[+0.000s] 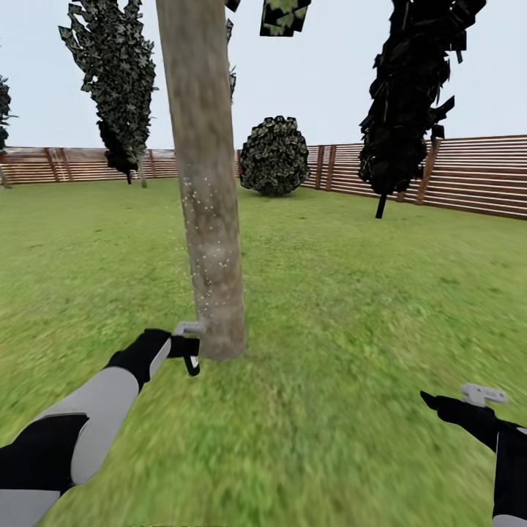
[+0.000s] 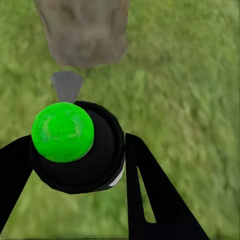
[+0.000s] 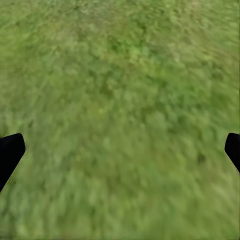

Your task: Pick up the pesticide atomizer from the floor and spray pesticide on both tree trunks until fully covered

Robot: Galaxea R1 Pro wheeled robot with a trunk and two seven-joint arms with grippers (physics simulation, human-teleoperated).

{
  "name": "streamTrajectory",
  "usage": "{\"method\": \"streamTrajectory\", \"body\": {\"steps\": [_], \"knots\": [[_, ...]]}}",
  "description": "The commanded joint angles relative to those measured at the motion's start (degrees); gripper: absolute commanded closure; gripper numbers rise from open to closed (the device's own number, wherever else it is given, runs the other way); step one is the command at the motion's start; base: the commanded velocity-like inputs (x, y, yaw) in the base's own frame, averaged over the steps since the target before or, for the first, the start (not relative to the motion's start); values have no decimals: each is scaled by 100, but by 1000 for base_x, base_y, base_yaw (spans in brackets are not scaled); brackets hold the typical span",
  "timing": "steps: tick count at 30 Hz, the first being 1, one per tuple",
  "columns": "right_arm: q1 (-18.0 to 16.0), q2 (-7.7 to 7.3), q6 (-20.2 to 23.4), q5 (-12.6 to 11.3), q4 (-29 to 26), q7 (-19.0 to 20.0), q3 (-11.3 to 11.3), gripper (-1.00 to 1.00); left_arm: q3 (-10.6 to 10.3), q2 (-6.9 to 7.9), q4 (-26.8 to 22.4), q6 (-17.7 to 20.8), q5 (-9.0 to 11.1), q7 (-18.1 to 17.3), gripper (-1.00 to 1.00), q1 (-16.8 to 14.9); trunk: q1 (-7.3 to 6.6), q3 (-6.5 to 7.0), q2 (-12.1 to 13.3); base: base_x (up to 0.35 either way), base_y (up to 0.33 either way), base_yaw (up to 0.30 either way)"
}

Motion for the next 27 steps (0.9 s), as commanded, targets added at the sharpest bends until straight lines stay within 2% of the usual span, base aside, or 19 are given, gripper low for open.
{"method": "streamTrajectory", "body": {"steps": [1, 7, 17, 27], "knots": [[1, 1, 0, -1, 0, 0, 0, -100, 1, 1, -1, -3, 5, -2, 100, 9, 0, 0, 0, 0, 0, 116], [-1, 1, 0, -9, 0, 0, 0, -100, -2, -6, -1, -9, 19, -4, 100, 23, 0, 0, 0, 0, -117, 24], [-3, 10, 0, -3, 0, 0, 8, -100, -8, -15, -1, -9, 19, -7, 100, 25, 0, 0, 0, 54, -304, 142], [-1, 3, 0, -8, 0, 0, -5, -100, -7, -15, -1, -9, 19, -7, 100, 25, 0, 0, 0, 145, -311, 11]]}}
